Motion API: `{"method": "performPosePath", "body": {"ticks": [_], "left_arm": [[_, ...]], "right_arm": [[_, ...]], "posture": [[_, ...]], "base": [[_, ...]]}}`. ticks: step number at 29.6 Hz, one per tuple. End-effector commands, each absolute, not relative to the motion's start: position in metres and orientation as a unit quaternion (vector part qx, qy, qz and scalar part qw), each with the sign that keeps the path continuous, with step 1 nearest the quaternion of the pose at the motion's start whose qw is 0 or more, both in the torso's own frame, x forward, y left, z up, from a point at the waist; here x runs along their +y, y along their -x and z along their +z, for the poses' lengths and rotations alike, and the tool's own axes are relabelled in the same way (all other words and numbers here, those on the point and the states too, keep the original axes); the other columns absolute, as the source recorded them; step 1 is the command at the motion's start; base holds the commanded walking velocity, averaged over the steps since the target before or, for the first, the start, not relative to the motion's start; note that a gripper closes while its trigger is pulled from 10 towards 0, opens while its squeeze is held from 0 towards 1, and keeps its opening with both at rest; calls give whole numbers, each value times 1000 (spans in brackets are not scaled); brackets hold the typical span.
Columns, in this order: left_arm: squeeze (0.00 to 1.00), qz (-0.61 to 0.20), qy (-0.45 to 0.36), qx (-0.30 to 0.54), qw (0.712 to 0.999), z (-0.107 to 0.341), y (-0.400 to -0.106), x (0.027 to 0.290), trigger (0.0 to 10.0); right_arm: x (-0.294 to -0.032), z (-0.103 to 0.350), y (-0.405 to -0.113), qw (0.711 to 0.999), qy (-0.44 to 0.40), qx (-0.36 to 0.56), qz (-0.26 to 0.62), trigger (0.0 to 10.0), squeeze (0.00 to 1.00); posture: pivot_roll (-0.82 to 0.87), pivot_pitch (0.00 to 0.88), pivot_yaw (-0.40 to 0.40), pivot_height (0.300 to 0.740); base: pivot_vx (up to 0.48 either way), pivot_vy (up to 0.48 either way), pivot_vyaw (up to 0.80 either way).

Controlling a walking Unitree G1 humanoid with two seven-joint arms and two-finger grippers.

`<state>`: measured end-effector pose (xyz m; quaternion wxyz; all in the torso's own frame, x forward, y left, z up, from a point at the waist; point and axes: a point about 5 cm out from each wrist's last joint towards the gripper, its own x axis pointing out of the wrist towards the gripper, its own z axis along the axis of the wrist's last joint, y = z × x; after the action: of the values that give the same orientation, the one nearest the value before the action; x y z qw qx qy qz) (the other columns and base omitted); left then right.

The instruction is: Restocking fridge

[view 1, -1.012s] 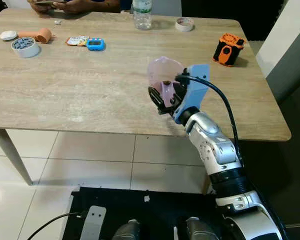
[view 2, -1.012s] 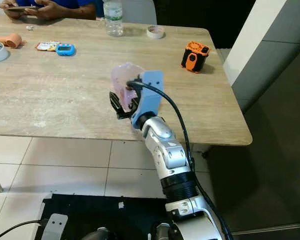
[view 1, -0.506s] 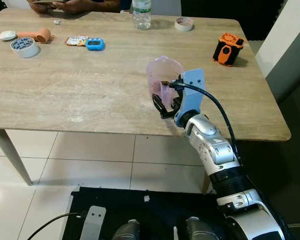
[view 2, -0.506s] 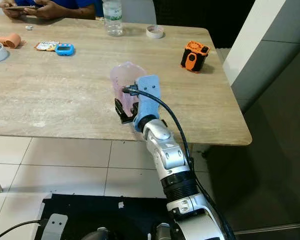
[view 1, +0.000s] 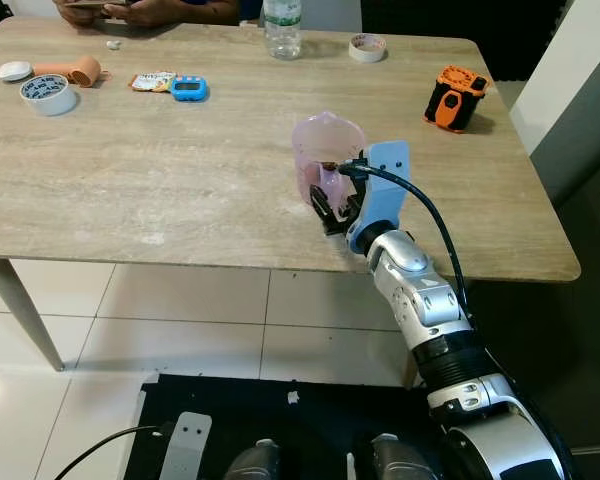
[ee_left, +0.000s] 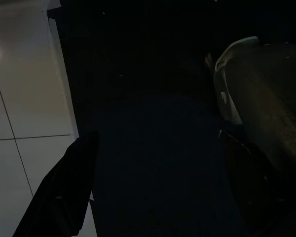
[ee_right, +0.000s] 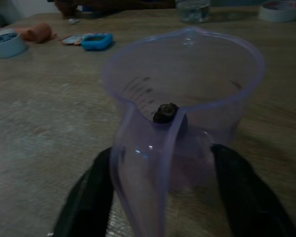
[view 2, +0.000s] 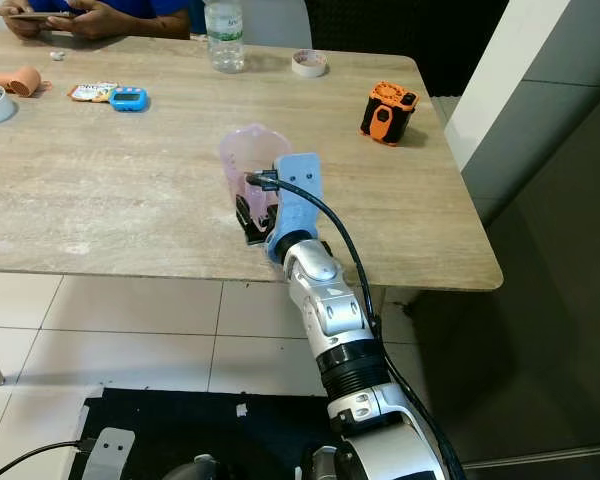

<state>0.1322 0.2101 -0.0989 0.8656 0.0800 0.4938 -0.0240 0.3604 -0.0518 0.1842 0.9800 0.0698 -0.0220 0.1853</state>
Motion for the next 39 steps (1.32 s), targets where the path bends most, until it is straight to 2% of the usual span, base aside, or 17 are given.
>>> {"method": "performPosePath", "body": {"ticks": [1,16,24,25,26,27,29,33,35,36,39], "left_arm": [[0,-49,-68,514,854,-106,-117,195,10000],[0,-47,-68,515,853,-106,-116,197,10000],[0,-47,-62,512,855,-105,-121,196,10000],[0,-47,-57,510,857,-105,-123,195,10000],[0,-45,-54,508,858,-104,-125,195,10000],[0,-39,-49,506,860,-103,-127,195,10000],[0,-39,-49,506,860,-103,-127,195,10000],[0,-27,-30,504,863,-102,-133,193,10000],[0,-27,-30,504,863,-102,-133,193,10000],[0,-24,-24,502,864,-102,-135,192,10000],[0,-23,-21,501,865,-101,-136,191,10000]], "right_arm": [[-52,184,-363,981,-78,-25,176,0,0],[-58,187,-369,982,-82,-37,168,0,0],[-65,202,-365,967,-100,-86,219,0,0],[-68,210,-361,955,-109,-105,256,2118,0],[-70,218,-354,937,-120,-127,301,10000,0],[-73,225,-347,920,-125,-144,342,10000,0],[-73,225,-347,920,-125,-144,342,10000,0],[-81,237,-309,841,-106,-174,501,10000,0],[-81,237,-309,841,-106,-174,501,10000,0],[-82,236,-303,827,-95,-172,526,10000,0],[-83,233,-297,817,-75,-164,548,10000,0]], "posture": [[25,177,-52,740],[23,174,-49,740],[22,155,-43,740],[22,143,-41,740],[19,123,-43,740],[18,115,-46,740],[18,115,-46,740],[6,92,-48,740],[6,92,-48,740],[4,90,-45,740],[2,84,-39,740]], "base": [[0,0,0],[0,0,0],[0,0,0],[0,0,0],[0,0,0],[0,0,0],[0,0,0],[0,0,0],[0,0,0],[0,0,0],[0,0,0]]}}
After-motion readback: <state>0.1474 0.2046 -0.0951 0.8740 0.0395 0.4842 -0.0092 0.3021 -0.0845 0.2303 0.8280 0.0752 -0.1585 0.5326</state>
